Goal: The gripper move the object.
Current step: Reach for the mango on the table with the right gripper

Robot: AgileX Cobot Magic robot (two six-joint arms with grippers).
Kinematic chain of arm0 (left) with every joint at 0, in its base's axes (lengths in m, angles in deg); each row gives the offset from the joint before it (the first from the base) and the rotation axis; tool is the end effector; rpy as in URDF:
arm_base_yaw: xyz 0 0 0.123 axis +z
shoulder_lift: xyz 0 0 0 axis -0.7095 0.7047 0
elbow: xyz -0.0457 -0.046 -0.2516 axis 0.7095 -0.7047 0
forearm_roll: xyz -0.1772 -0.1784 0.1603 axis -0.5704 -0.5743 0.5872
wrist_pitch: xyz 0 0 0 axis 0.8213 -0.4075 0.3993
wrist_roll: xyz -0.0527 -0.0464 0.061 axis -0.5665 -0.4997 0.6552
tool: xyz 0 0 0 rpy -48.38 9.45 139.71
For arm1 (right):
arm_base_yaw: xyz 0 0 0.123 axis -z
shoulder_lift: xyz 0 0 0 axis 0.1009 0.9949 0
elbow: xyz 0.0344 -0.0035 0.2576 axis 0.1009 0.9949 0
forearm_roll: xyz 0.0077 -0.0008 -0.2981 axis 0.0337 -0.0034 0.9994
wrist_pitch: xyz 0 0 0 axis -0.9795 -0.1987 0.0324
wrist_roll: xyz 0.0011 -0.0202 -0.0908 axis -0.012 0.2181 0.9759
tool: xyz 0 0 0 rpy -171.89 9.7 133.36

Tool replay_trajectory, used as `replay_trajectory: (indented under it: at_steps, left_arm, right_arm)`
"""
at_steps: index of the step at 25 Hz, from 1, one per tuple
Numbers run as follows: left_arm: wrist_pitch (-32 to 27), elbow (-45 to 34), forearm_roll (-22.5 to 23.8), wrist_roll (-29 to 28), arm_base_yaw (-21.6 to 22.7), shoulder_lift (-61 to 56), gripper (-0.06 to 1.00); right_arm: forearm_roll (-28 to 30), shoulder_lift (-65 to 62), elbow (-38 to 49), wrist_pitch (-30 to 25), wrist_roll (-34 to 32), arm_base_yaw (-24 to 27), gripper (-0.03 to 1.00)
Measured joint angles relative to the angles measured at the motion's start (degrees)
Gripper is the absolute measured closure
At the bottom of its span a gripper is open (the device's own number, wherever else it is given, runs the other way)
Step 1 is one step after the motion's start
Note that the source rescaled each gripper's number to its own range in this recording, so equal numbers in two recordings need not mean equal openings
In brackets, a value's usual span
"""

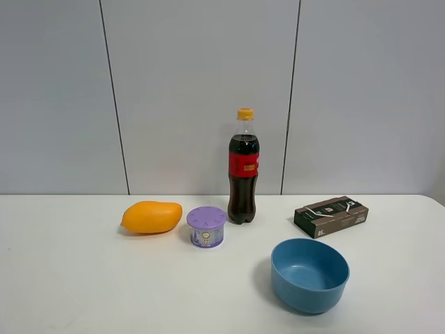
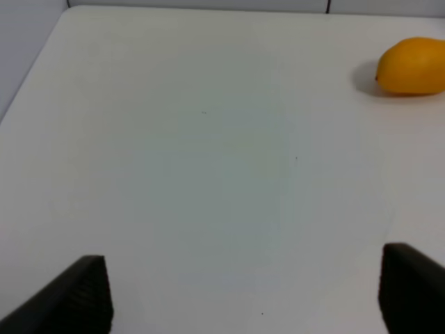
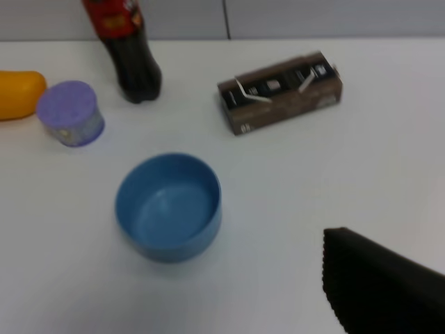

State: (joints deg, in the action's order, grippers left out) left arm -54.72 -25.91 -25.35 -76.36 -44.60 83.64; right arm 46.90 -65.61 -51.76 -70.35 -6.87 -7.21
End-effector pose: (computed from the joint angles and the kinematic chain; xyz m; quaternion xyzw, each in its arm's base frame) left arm 0.0613 0.0066 0.3022 -0.0483 0.8462 0.0130 0.5305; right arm 0.1156 0.0370 0.3627 -0.1745 0.8340 0.1256 0.5082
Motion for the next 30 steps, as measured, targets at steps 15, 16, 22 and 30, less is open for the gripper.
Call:
replay_trajectory:
  at_steps: [15, 16, 22, 30]
  left_arm:
    - [0.0, 0.0, 0.0, 0.0, 0.0, 0.0, -0.06]
    - [0.0, 0.0, 0.0, 0.0, 0.0, 0.0, -0.06]
    - [0.0, 0.0, 0.0, 0.0, 0.0, 0.0, -0.06]
    - [0.0, 0.0, 0.0, 0.0, 0.0, 0.0, -0.06]
  right_arm:
    - [-11.61, 40.89, -34.02, 4.21, 22.0, -10.95, 0.08]
    - [-11.28, 43.36, -36.84, 4.21, 21.87, -13.79, 0.08]
    - [3.89, 61.71, -58.63, -0.43, 11.09, -32.24, 0.08]
    - [17.21, 85.48, -80.77, -8.75, 6.75, -41.17, 0.08]
